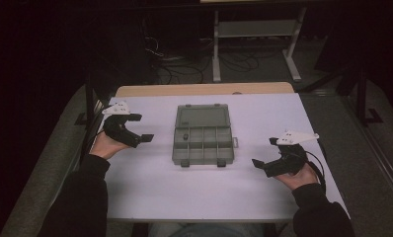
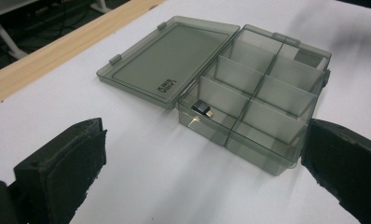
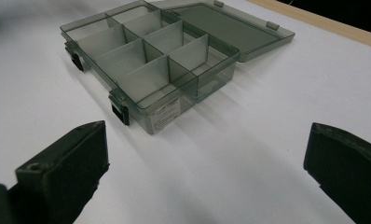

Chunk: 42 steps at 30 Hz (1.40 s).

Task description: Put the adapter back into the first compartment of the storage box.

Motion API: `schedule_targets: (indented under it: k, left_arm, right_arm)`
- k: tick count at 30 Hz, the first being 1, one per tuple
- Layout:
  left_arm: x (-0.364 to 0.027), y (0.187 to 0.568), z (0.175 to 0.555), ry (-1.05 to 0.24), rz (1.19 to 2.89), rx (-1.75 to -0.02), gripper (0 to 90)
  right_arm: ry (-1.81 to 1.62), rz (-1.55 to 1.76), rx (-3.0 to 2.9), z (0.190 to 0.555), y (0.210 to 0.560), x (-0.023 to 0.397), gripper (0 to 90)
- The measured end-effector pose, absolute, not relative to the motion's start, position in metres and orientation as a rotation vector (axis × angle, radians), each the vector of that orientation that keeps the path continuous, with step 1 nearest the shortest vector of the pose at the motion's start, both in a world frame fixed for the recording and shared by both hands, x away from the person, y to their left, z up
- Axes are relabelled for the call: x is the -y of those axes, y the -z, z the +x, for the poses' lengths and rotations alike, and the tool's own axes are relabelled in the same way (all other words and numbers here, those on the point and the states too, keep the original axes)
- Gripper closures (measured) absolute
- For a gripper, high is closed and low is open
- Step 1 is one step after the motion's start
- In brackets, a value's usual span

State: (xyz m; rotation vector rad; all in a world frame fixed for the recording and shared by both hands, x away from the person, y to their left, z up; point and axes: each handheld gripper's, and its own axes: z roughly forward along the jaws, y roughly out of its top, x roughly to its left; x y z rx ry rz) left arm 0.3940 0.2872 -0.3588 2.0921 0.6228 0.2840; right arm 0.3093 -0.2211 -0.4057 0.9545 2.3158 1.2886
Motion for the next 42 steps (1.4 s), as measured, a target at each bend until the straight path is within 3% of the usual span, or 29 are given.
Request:
schedule_targets:
  k: [42]
  left_arm:
    - [-0.332,0.384,0.333,-0.428,1.908,-0.722,0.0]
  right_arm:
    - [-1.304,0.955,-2.297,0.308,0.404,0.223,0.0]
